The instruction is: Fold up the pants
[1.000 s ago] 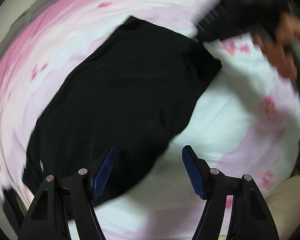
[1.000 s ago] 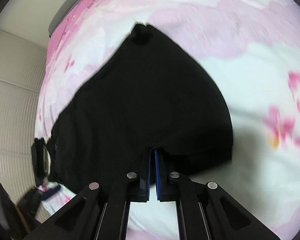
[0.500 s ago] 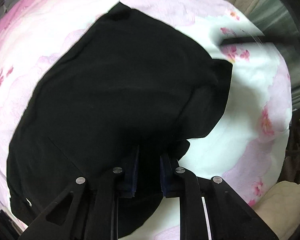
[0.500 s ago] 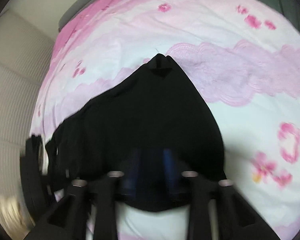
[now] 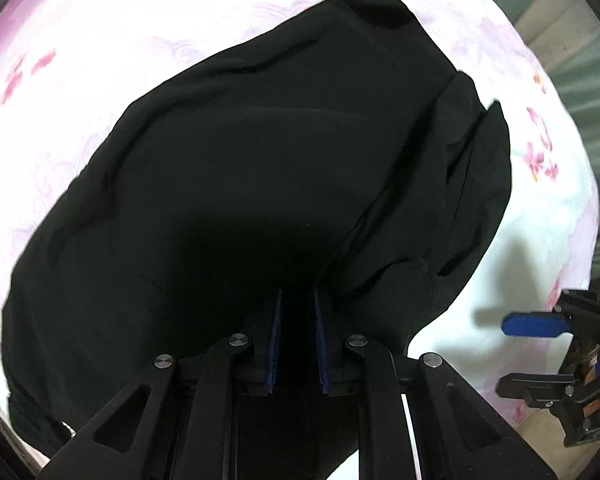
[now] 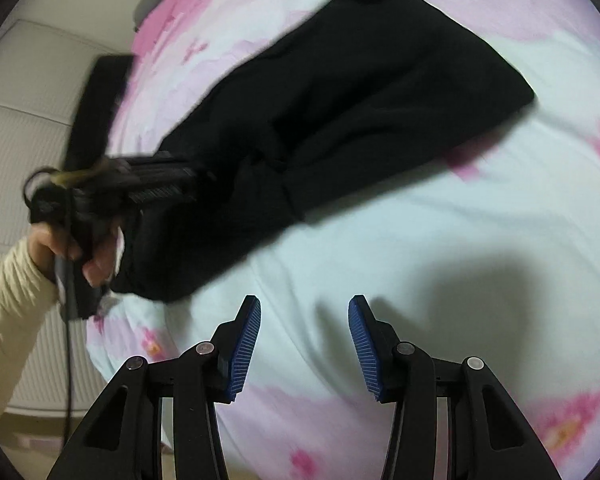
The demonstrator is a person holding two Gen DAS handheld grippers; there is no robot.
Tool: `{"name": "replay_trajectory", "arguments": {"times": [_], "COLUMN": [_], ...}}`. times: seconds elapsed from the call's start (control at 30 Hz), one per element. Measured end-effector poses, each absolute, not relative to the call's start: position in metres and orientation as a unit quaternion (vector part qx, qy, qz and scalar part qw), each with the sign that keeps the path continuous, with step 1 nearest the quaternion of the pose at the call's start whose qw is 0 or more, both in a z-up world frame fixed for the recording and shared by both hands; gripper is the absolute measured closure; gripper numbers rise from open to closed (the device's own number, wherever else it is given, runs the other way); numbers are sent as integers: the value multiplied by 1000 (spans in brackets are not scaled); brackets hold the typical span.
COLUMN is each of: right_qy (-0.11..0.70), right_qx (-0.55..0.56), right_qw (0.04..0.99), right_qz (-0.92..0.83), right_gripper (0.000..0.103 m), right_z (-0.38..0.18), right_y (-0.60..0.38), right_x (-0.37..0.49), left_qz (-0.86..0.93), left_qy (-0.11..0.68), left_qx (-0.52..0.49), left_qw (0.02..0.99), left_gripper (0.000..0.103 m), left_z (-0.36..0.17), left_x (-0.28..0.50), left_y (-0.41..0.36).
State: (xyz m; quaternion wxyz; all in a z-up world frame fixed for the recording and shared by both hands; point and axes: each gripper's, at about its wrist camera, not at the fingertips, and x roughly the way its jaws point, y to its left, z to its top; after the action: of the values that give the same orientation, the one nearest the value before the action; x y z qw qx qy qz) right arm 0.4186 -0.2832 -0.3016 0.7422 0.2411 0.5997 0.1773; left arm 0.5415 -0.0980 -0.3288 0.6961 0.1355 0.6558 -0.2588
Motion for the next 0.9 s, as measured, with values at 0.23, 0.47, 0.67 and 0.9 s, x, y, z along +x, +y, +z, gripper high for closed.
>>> {"name": "replay_trajectory", "arguments": {"times": [0.23, 0.47, 0.67, 0.9], "right_qy": [559, 617, 651, 636], "right_qx": [154, 111, 180, 189], "right_qw": [784, 735, 692, 718], "right_qz": [223, 260, 254, 212], "right_gripper": [56, 56, 61, 92], "right_z": [-271, -304, -330, -304], "right_y": [-262, -239, -241, -256], "right_x": [473, 516, 507, 436], "left_qz": [-262, -259, -253, -250], "left_qy": [657, 655, 641, 648], "left_qx": [100, 84, 90, 84], "left_qw": [700, 704, 719, 715], "left_gripper": [86, 84, 69, 48], "left_z": [-329, -322, -304, -296], "left_x": [536, 536, 521, 485], "left_y": [-82, -57, -48, -31]}}
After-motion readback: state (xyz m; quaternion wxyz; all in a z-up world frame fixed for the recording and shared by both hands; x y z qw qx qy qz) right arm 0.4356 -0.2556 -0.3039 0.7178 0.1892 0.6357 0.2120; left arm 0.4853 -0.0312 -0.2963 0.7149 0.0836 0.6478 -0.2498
